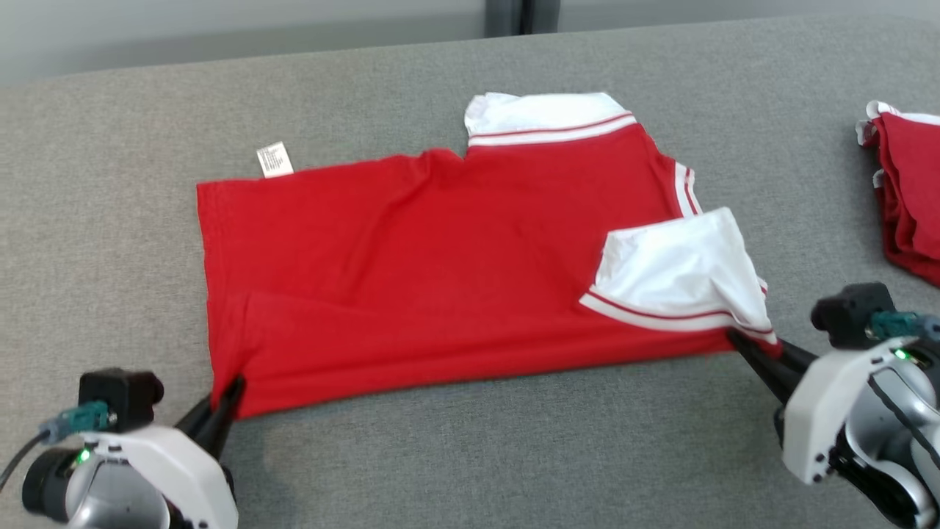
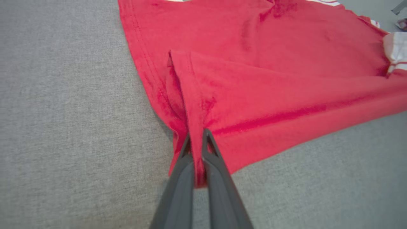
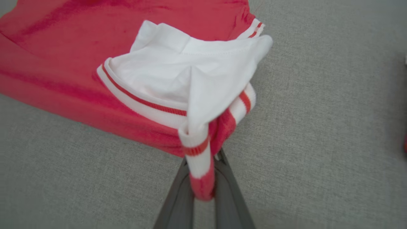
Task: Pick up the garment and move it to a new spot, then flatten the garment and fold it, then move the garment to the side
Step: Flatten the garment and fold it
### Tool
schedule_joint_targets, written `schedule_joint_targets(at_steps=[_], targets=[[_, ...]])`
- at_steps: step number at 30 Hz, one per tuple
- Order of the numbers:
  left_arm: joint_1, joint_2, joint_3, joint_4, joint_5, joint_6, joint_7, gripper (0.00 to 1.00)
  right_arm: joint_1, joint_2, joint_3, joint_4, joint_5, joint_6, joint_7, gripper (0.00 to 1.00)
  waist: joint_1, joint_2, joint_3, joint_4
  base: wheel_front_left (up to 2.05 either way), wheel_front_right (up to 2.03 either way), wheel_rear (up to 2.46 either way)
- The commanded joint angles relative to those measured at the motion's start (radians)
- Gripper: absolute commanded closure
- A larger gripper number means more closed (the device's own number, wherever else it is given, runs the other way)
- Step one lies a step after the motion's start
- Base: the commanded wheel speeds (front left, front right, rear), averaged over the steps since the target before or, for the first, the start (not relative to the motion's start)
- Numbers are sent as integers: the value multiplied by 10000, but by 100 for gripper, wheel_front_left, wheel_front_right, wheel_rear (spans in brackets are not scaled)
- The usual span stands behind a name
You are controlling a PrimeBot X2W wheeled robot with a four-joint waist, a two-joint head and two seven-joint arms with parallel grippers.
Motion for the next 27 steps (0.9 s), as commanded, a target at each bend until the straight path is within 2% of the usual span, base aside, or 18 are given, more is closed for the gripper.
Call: schedule_joint_targets(at_steps=[1, 7, 11, 16, 17, 18, 19, 27], targets=[[348, 177, 73, -348, -55, 62, 121, 100, 324, -262, -151, -276, 94, -5, 190, 100, 0, -1, -65, 62, 0, 0, 0], [1859, 230, -94, -1839, -230, 236, 498, 100, 1749, -843, -604, -1647, 406, -5, 928, 100, 0, -1, -36, 203, 0, 0, 0], [2589, -76, -343, -2182, -391, 322, 427, 100, 2659, -689, -835, -2172, 588, -4, 1282, 100, 0, -1, 123, 262, 0, 0, 0], [2578, -428, -510, -1819, -269, 489, 111, 100, 3024, -443, -866, -1943, 386, -4, 1446, 100, 0, -1, 192, 304, 0, 0, 0], [2497, -443, -511, -1750, -187, 520, 32, 86, 2984, -393, -864, -1882, 339, -4, 1431, 78, 0, -1, 194, 301, 0, 0, 0], [2408, -451, -506, -1681, -104, 565, -39, 14, 2921, -315, -872, -1849, 304, -4, 1378, 46, 0, -1, 192, 297, 0, 0, 0], [2336, -485, -457, -1656, -73, 606, -120, 0, 2857, -255, -890, -1852, 298, -4, 1338, 0, 0, -1, 180, 295, 0, 0, 0], [1896, -193, 243, -2110, 29, 901, -466, 0, 2163, -656, -1457, -2537, 368, -2, 1308, 0, 0, -1, 244, 209, 0, 0, 0]])
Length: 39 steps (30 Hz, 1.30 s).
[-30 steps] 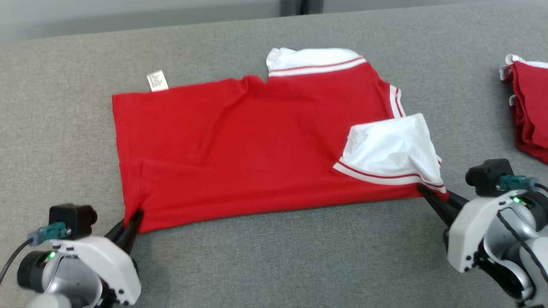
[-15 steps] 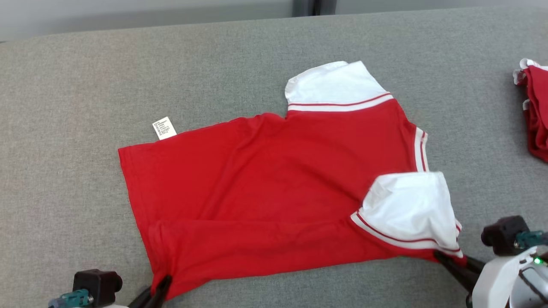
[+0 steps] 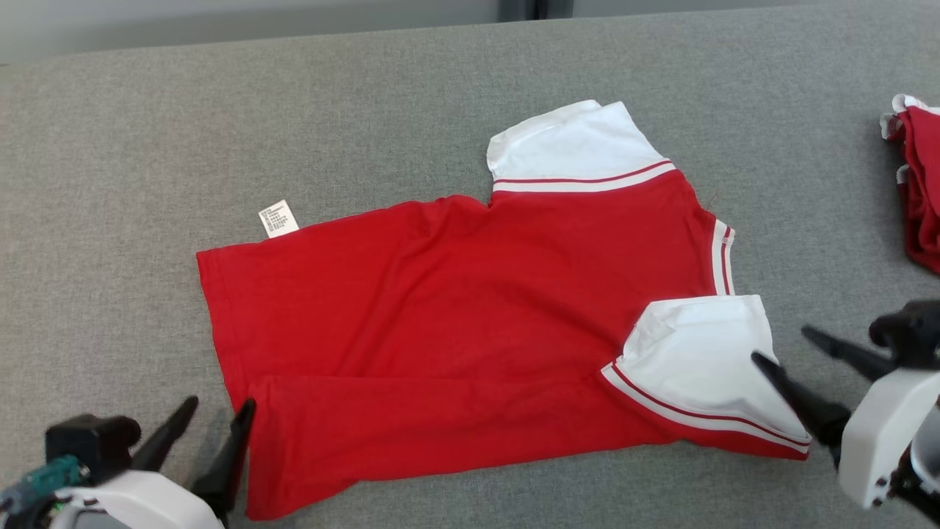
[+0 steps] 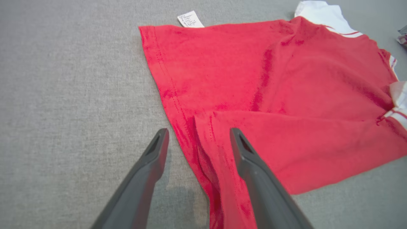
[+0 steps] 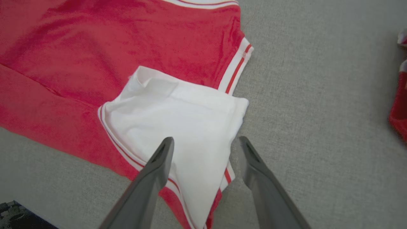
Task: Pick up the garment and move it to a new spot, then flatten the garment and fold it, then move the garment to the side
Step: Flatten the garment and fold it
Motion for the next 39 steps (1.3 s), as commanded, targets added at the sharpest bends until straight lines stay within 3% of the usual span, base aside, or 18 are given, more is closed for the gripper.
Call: schedule_joint_targets(at_steps=[1, 5, 8, 11, 12, 17, 29, 39], targets=[[-286, 105, 108, -127, 18, 57, -15, 0, -313, -103, -94, -115, 19, 2, -16, 0, 0, 0, 68, -41, 0, 0, 0], [-1213, 543, 366, -507, 190, 60, 282, 0, -1858, -315, -132, -240, -50, 2, 166, 0, 0, 0, 401, 11, 0, 0, 0], [-2332, 543, 210, -157, 133, -12, 582, 0, -3227, -242, 174, 409, -229, 0, 299, 0, 0, 0, 640, 225, 0, 0, 0], [-3510, 412, -78, 805, 189, -48, 827, 0, -4527, 47, 675, 1520, -503, 2, 197, 0, 0, 0, 812, 500, 0, 0, 0], [-4220, 316, -257, 1532, 295, -94, 895, 0, -5311, 292, 1088, 2399, -691, 2, 28, 0, 0, 0, 895, 658, 0, 0, 0], [-5420, 84, -770, 3050, 349, -368, 1059, 0, -7017, 900, 1875, 4601, -1165, 0, -841, 0, 0, 0, 1171, 1014, 0, 0, 0], [-7071, -266, -1625, 4967, 566, -1123, 991, 0, -9214, 1495, 2831, 8445, -1710, 0, -2355, 0, 0, 0, 1546, 1701, 0, 0, 0], [-7854, -401, -1851, 5606, 532, -1348, 894, 0, -10011, 1899, 3594, 9813, -1246, 0, -2861, 0, 0, 0, 1766, 1596, 0, 0, 0]])
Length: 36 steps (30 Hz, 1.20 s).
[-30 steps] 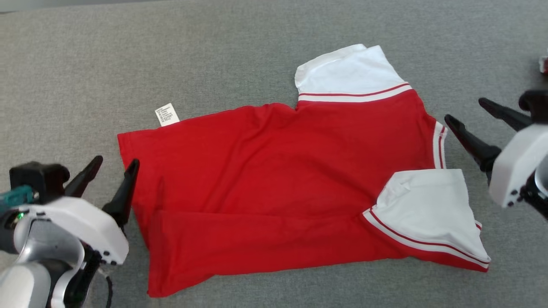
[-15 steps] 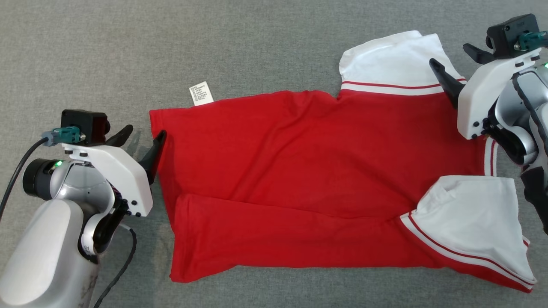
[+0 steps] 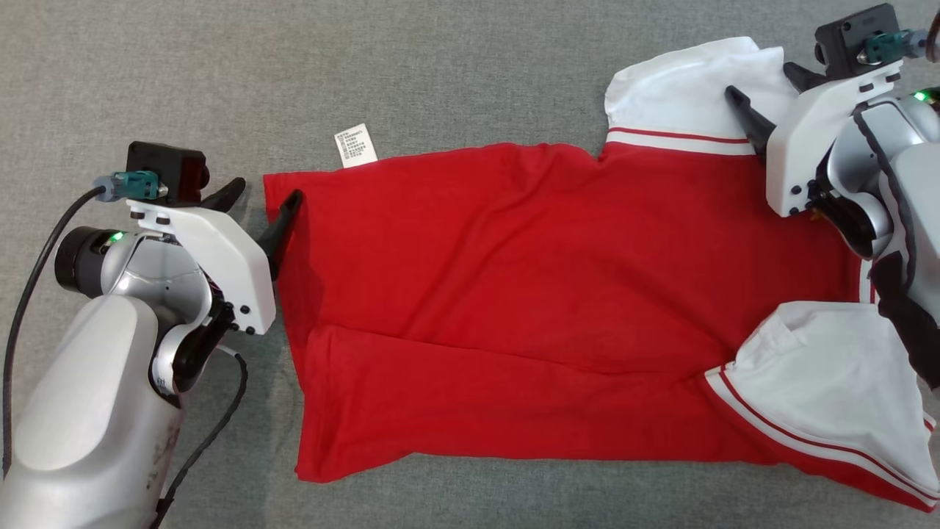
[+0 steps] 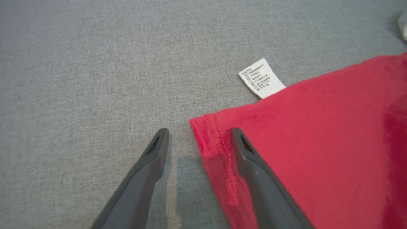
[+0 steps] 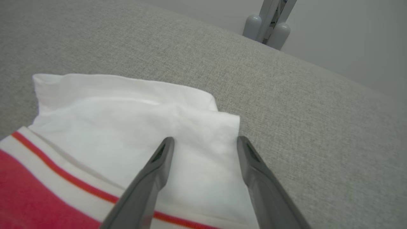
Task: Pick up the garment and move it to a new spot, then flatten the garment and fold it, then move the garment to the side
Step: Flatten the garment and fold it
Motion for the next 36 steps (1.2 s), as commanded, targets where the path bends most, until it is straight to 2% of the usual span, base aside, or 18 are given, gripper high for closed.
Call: schedule_joint_targets(at_steps=[1, 8, 9, 10, 11, 24, 30, 36], targets=[[-194, 32, -3, 74, -7, -65, -26, 0, -125, 13, 98, 116, 93, -2, -121, 0, 0, 0, 13, -48, 0, 0, 0], [-253, 103, -153, 331, -13, -158, 74, 0, -262, 101, 709, 551, 573, -2, -381, 0, 0, 0, -22, -187, 0, 0, 0], [-262, 131, -221, 377, 14, -194, 83, 0, -281, 116, 794, 569, 655, -2, -445, 43, 0, 0, -30, -203, 0, 0, 0], [-292, 129, -251, 396, 37, -243, 43, 100, -312, 135, 841, 601, 761, -2, -526, 82, 0, 0, -35, -219, 0, 0, 0], [-311, 138, -322, 466, 36, -295, 73, 100, -320, 168, 920, 605, 869, -2, -588, 100, 0, 0, -48, -237, 0, 0, 0], [-719, 237, -114, 962, 269, -362, -1656, 100, -500, 247, 1016, 1098, 1450, -2, -2628, 100, 0, 0, -682, -744, 0, 0, 0], [-730, 416, -151, 1423, 144, -440, -1534, 100, -380, 350, 990, 1389, 1792, -2, -2870, 100, 0, 0, -983, -988, 0, 0, 0], [-737, 387, -260, 1516, 32, -506, -1560, 100, -534, 449, 1167, 1778, 1764, 0, -2755, 100, 0, 0, -832, -855, 0, 0, 0]])
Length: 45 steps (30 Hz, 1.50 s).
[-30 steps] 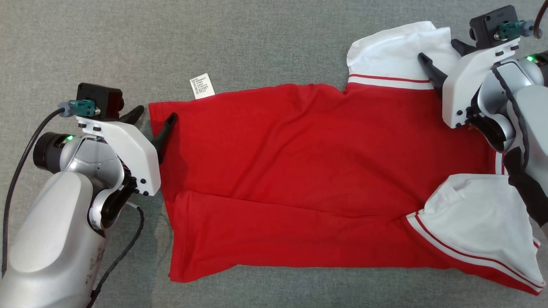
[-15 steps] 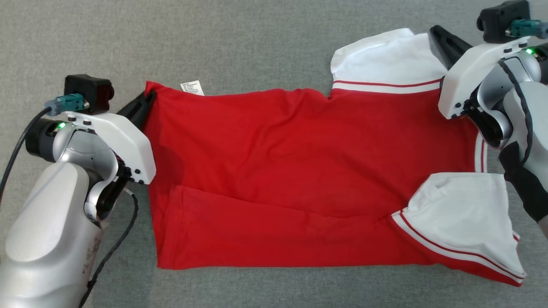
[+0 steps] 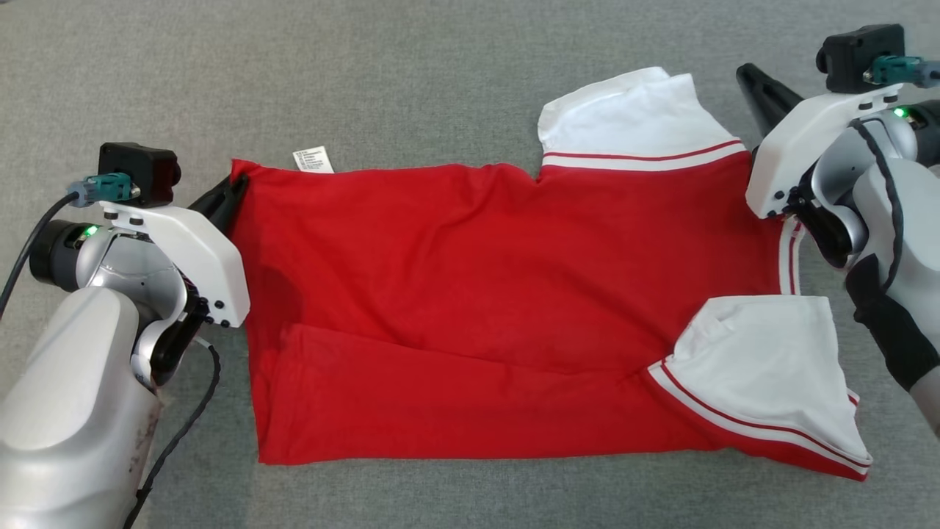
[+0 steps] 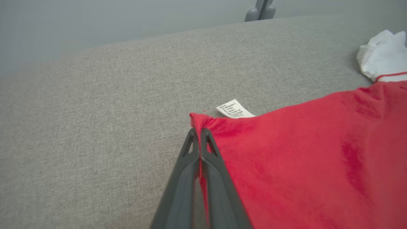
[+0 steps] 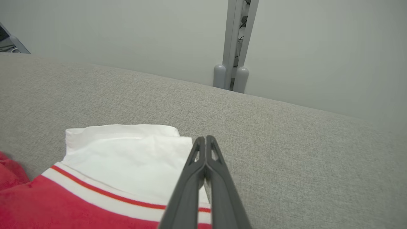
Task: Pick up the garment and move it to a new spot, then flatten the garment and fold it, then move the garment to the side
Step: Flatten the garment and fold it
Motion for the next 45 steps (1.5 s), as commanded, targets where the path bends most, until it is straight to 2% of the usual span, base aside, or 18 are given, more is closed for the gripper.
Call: schedule_joint_targets(at_steps=[1, 14, 15, 16, 17, 18, 24, 30, 34, 38, 45], targets=[[-209, -1, -6, 17, -47, 1, -78, 100, -113, 35, 27, 72, 1, 0, -21, 100, 0, 0, 111, 107, 0, 0, 0], [-257, -108, -50, -22, -160, 120, -180, 100, -404, 265, 455, 311, 253, 0, -152, 100, 0, 0, 343, 236, 0, 0, 0], [-245, -140, 6, -23, -214, 175, -218, 100, -434, 259, 491, 297, 262, 0, -196, 85, 0, 0, 353, 223, 0, 0, 0], [-230, -145, 14, -4, -215, 195, -236, 70, -442, 255, 533, 286, 275, 0, -269, 52, 0, 0, 351, 209, 0, 0, 0], [-189, -129, 11, 36, -204, 240, -243, 7, -449, 250, 538, 289, 301, 0, -327, 0, 0, 0, 344, 192, 0, 0, 0], [-156, -133, 57, 66, -230, 303, -281, 0, -470, 245, 531, 308, 307, 0, -411, 0, 0, 0, 336, 174, 0, 0, 0], [176, -66, 182, 98, -225, 472, -765, 0, -281, 164, 582, 212, 352, 0, -1088, 0, 0, 0, 53, 76, 0, 0, 0], [1014, 190, 277, -618, 76, 638, -2000, 0, 278, -399, 447, -282, -152, 0, -2128, 0, 0, 0, -629, -57, 0, 0, 0], [1811, 213, 302, -1133, 243, 818, -2830, 0, 1138, -717, -303, -948, -356, 0, -2342, 0, 0, 0, -1175, -108, 0, 0, 0], [2752, 165, 509, -1589, 175, 1055, -3683, 0, 2519, -946, -1474, -2155, -902, 0, -2345, 0, 0, 0, -1650, -232, 0, 0, 0], [4308, 89, 781, -1826, 280, 1435, -5027, 0, 5473, -531, -3501, -4267, -2184, 0, -2348, 0, 0, 0, -2381, -424, 0, 0, 0]])
